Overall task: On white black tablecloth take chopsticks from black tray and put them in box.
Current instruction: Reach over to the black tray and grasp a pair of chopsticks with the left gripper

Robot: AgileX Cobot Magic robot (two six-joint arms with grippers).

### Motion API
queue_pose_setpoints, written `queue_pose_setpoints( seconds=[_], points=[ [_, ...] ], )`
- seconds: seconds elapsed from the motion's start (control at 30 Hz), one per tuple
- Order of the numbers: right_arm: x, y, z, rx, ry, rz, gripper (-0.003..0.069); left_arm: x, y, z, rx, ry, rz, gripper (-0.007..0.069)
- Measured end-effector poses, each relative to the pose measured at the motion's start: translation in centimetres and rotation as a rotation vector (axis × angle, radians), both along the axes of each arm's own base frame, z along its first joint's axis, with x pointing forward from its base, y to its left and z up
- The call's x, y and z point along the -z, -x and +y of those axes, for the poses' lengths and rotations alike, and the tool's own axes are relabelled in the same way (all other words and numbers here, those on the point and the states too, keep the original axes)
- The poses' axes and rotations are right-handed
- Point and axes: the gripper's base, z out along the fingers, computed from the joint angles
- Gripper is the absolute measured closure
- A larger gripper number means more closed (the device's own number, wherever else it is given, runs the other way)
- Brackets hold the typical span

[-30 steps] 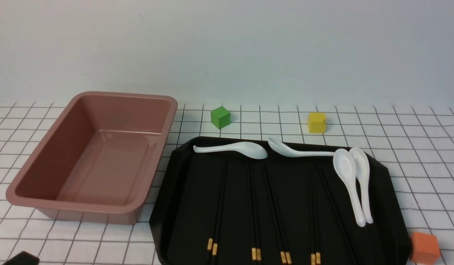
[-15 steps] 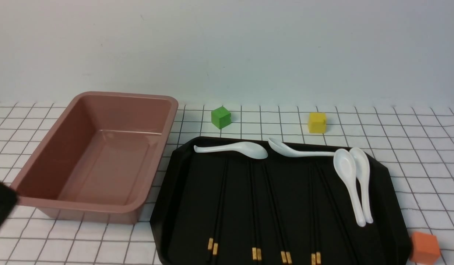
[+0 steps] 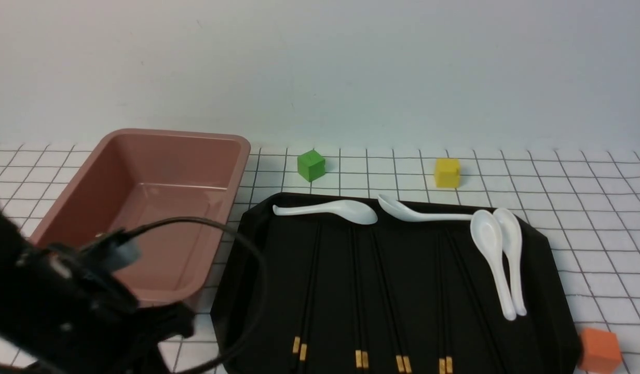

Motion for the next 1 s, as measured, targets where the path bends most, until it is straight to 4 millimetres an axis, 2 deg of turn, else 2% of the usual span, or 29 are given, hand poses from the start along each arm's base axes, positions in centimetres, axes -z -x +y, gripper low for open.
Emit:
queue_pose_setpoints(
  seconds=[0.2, 0.23, 0.27, 0.33, 0.4, 0.6, 1.0],
  points=[
    [0.0, 0.0, 0.0, 0.000, 0.000, 0.000, 0.0419, 0.0, -3.1, -7.0, 0.078, -0.096, -0.103, 0.0619],
    [0.0, 0.0, 0.0, 0.000, 0.000, 0.000, 0.0419, 0.1, -4.1, -8.5, 0.088, -0.134, -0.125, 0.0593],
    [0.0, 0.0, 0.0, 0.000, 0.000, 0.000, 0.0419, 0.8, -4.3, -9.1, 0.100, -0.162, -0.118, 0.0580],
    [0.0, 0.0, 0.0, 0.000, 0.000, 0.000, 0.0419, 0.9, -5.3, -10.2, 0.112, -0.199, -0.150, 0.0550],
    [0.0, 0.0, 0.0, 0.000, 0.001, 0.000, 0.0419, 2.2, -7.2, -11.9, 0.138, -0.270, -0.178, 0.0469],
    [0.0, 0.0, 0.0, 0.000, 0.000, 0.000, 0.0419, 4.9, -10.2, -13.7, 0.173, -0.350, -0.201, 0.0338],
    [0.0, 0.0, 0.0, 0.000, 0.000, 0.000, 0.0419, 9.5, -11.6, -14.6, 0.199, -0.394, -0.180, 0.0322]
  ],
)
